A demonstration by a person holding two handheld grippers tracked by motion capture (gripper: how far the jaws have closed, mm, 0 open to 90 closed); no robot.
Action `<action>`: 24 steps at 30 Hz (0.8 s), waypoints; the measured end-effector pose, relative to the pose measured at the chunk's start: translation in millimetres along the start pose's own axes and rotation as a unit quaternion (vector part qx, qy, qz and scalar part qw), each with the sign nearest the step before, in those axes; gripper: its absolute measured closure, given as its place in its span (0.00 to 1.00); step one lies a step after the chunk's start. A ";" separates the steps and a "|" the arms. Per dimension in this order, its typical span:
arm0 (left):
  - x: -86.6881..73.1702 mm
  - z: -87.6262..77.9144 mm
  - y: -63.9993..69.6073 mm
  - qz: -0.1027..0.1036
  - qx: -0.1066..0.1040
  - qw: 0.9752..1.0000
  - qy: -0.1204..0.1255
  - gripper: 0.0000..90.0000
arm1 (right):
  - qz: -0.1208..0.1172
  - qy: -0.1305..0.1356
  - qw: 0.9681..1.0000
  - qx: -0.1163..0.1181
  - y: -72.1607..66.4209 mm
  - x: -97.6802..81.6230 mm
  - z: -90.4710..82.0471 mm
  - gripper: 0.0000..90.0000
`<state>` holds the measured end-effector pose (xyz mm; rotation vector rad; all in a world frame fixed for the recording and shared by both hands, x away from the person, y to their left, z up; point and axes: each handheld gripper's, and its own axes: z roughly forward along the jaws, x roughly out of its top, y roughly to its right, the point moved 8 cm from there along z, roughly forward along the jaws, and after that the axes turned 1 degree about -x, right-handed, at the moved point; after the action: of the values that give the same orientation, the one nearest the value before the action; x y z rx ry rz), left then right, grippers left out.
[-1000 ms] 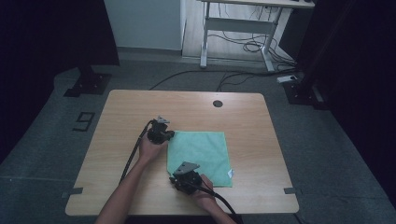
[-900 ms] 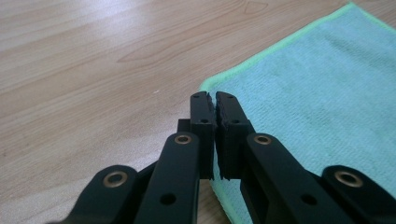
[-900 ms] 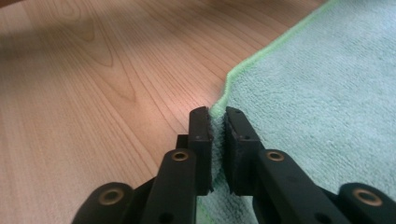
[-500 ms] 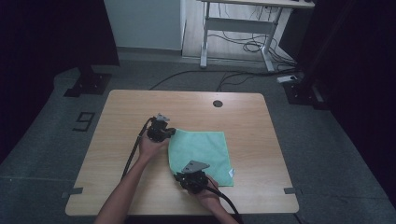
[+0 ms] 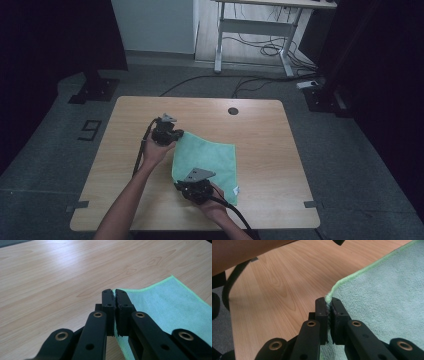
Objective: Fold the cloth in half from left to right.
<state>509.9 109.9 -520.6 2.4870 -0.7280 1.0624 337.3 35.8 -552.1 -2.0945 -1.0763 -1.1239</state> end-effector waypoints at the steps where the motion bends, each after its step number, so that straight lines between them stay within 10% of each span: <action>1: -1.7 0.2 -1.7 -0.001 0.001 1.000 -0.004 0.96 | 0.000 0.001 1.000 -0.001 -0.2 1.1 0.0 0.94; 13: 2.8 -13.9 -6.2 0.026 0.031 0.999 -0.005 0.96 | 0.007 0.006 1.000 0.014 -3.0 8.9 6.1 0.94; 24: 2.7 -22.8 -14.8 -0.003 0.027 1.000 -0.002 0.96 | -0.003 0.026 0.999 0.027 -18.6 25.6 11.8 0.94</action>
<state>507.1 132.2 -505.0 2.5370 -0.7015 1.0885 335.6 64.8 -535.0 -2.0111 -1.0765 -1.1333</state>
